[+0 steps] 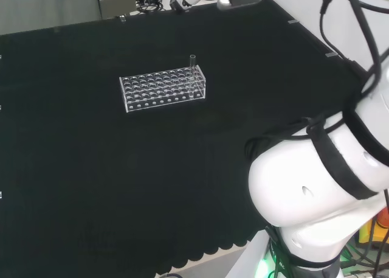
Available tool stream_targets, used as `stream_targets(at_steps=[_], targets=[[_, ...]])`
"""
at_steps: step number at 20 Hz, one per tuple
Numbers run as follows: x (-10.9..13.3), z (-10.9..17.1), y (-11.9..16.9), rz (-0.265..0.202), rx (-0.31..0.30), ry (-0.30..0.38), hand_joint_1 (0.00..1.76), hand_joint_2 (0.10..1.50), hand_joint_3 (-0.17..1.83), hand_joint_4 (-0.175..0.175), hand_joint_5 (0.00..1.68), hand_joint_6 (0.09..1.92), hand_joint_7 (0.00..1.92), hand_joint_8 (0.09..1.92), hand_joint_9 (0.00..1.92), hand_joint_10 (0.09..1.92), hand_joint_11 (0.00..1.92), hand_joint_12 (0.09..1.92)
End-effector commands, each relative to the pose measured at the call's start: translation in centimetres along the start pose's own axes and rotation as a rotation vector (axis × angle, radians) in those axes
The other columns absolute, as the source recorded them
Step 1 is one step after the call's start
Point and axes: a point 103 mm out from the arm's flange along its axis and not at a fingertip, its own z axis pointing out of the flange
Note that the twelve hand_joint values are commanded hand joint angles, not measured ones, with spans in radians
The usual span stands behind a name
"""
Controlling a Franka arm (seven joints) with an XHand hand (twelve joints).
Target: Pick up the test tube.
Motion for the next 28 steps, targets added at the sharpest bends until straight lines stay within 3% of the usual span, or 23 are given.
stream_targets(at_steps=[1, 14, 28], targets=[[0.1, 2.6, 5.1, -0.016, 0.051, -0.046, 0.54, 0.85, 0.28, -0.030, 0.06, 0.09, 0.00, 0.57, 0.00, 0.64, 0.00, 1.39], [-1.2, 8.7, 9.9, 0.003, 0.149, -0.040, 0.60, 0.84, 0.27, -0.062, 0.20, 0.09, 0.12, 0.85, 0.02, 0.94, 0.00, 1.51], [-2.0, 14.0, 12.7, -0.010, 0.244, -0.104, 0.65, 0.83, 0.29, -0.076, 0.26, 0.09, 0.24, 0.90, 0.12, 0.96, 0.00, 1.57]])
